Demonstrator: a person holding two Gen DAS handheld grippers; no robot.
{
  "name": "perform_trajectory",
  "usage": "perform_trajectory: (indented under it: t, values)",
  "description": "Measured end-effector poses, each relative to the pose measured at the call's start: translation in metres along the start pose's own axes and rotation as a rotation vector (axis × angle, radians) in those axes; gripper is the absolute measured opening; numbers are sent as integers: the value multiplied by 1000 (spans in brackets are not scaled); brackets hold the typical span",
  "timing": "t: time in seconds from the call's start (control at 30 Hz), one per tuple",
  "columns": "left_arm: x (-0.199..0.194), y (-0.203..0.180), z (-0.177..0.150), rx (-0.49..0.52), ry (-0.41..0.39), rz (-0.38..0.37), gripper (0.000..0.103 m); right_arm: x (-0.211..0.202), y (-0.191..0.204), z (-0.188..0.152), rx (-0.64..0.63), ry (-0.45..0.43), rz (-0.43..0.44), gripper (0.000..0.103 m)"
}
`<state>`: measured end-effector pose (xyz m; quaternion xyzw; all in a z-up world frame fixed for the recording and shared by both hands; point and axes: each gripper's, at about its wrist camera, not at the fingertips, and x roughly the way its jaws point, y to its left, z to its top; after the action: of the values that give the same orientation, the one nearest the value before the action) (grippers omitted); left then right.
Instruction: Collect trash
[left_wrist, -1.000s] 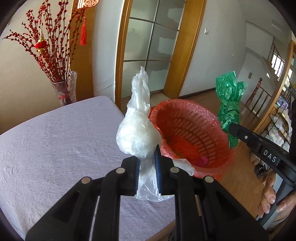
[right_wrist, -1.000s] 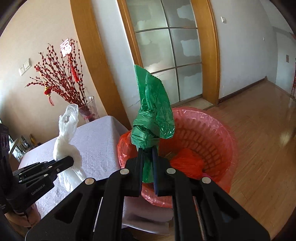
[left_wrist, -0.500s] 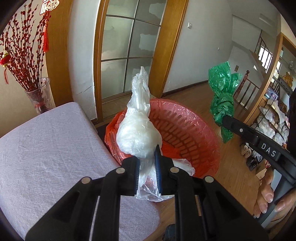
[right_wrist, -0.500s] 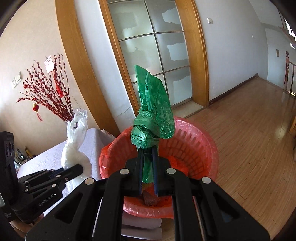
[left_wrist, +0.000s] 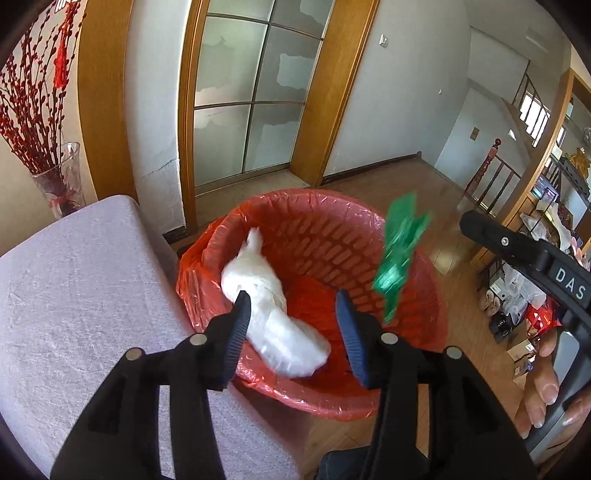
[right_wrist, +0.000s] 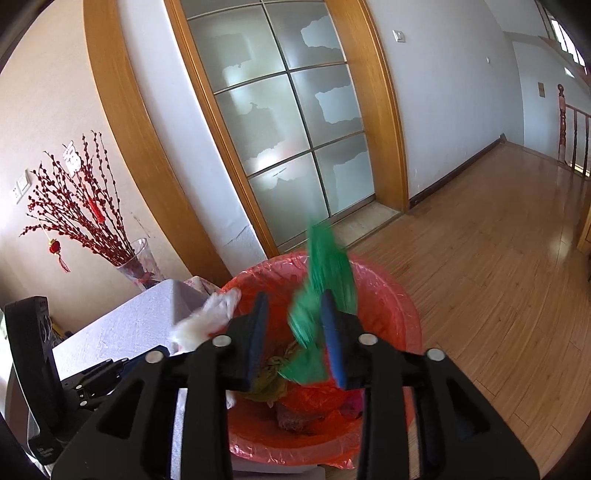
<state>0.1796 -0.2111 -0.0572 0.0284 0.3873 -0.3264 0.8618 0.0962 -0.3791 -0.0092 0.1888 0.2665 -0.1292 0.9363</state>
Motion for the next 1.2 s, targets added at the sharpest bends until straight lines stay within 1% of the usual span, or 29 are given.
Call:
perform_trajectory:
  t: [0.07,0.1,0.17,0.2,0.23,0.27,0.3,0.33,0.37,0.47,0.5,0.57,0.67,0.73,0.83,0.87,1.0,1.2]
  values:
    - [-5,7,-4,-16,-5,14,53,-5,2,-5,-7,-10,-10,52]
    - [-10,12,-6,-24,-11,17,54,-8,3,-7,-12,-17,-13,55]
    - [-22,15,-10,-29,-37,40,60,-19,11,-13,-25,-42,-30,75]
    - [-33,17,-13,-25,-62,56,63,-26,15,-16,-36,-63,-37,80]
    - [-42,17,-16,-21,-86,72,68,-33,19,-18,-45,-84,-44,89]
    - [-54,18,-20,-19,-113,92,75,-42,26,-22,-59,-108,-56,94]
    - [-68,20,-25,-17,-146,115,79,-50,34,-26,-72,-130,-62,96]
    - [-79,20,-28,-15,-171,137,86,-58,39,-30,-85,-148,-65,100]
    - [-91,21,-34,-15,-199,166,91,-66,46,-34,-97,-164,-73,101]
    - [-127,28,-53,-21,-270,253,98,-85,64,-46,-140,-200,-102,101]
    - [-140,31,-61,-23,-294,289,99,-92,71,-51,-154,-220,-111,101]
    - [-160,34,-77,-21,-328,367,99,-103,81,-61,-176,-258,-127,101]
    - [-186,38,-96,-13,-359,477,99,-118,99,-79,-227,-310,-176,101]
    - [-203,39,-108,-10,-388,535,99,-125,109,-90,-257,-322,-199,101]
    - [-225,40,-124,-19,-427,612,99,-136,117,-102,-261,-317,-196,101]
    - [-231,41,-130,-31,-434,629,99,-139,118,-105,-257,-313,-194,101]
    - [-250,45,-149,-85,-436,627,99,-148,122,-116,-260,-295,-195,101]
    - [-261,47,-171,-137,-424,637,99,-149,126,-128,-285,-257,-210,101]
